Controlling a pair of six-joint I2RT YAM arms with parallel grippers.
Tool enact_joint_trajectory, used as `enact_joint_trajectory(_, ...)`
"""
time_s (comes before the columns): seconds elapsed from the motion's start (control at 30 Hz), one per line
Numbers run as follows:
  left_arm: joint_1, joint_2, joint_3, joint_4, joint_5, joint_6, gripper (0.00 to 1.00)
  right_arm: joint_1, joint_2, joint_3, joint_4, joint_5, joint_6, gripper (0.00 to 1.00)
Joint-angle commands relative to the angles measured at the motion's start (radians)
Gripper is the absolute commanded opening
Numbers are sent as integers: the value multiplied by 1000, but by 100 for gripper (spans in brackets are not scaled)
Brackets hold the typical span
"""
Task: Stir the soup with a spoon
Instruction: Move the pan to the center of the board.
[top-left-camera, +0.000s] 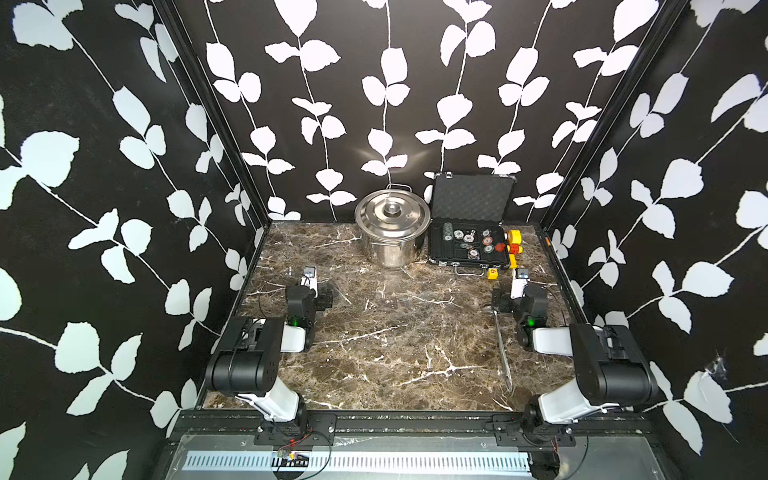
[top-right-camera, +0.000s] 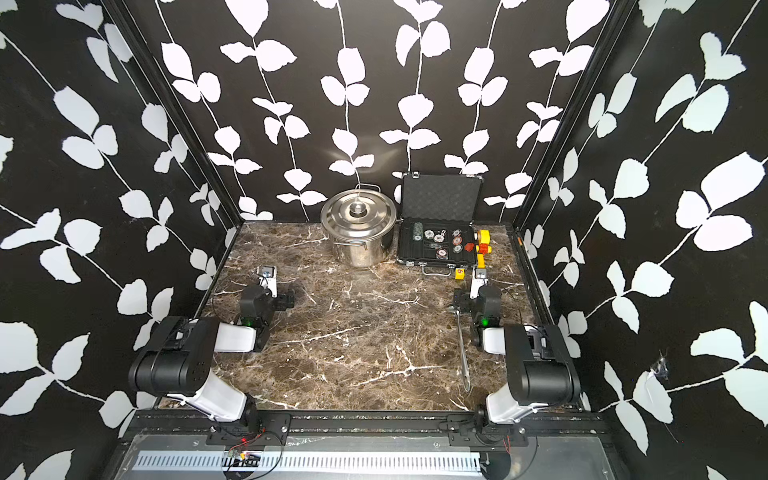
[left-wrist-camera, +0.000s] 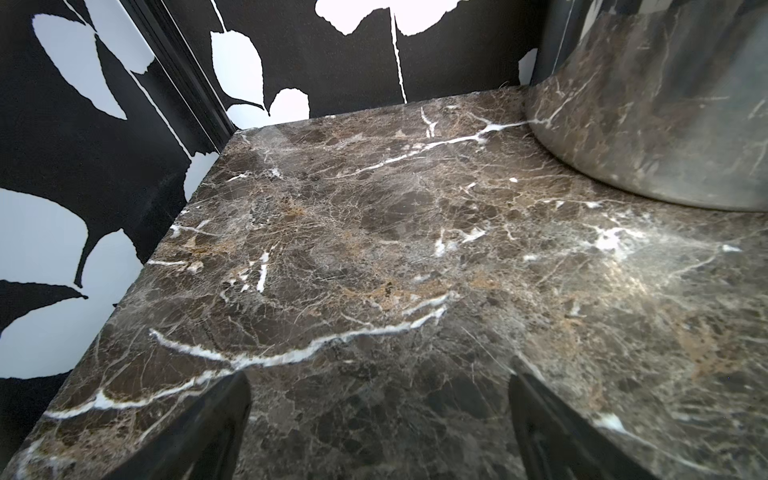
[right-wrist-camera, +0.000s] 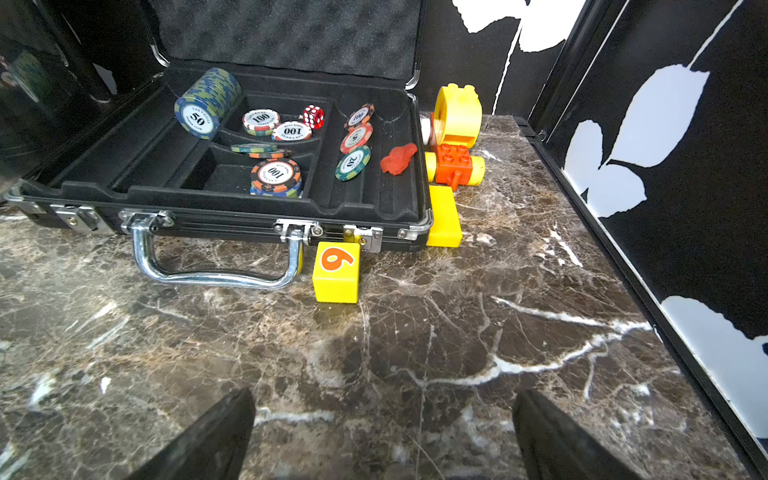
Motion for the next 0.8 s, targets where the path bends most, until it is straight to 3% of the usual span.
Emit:
enact_joint_trajectory(0.0,5,-21,8,-5,9,7,99,5,-9,0,16,6,-9,99)
enact_joint_trajectory(0.77,6,-23,8,-2,-2,3,99,4,-25,21,-20,-22,-17,99)
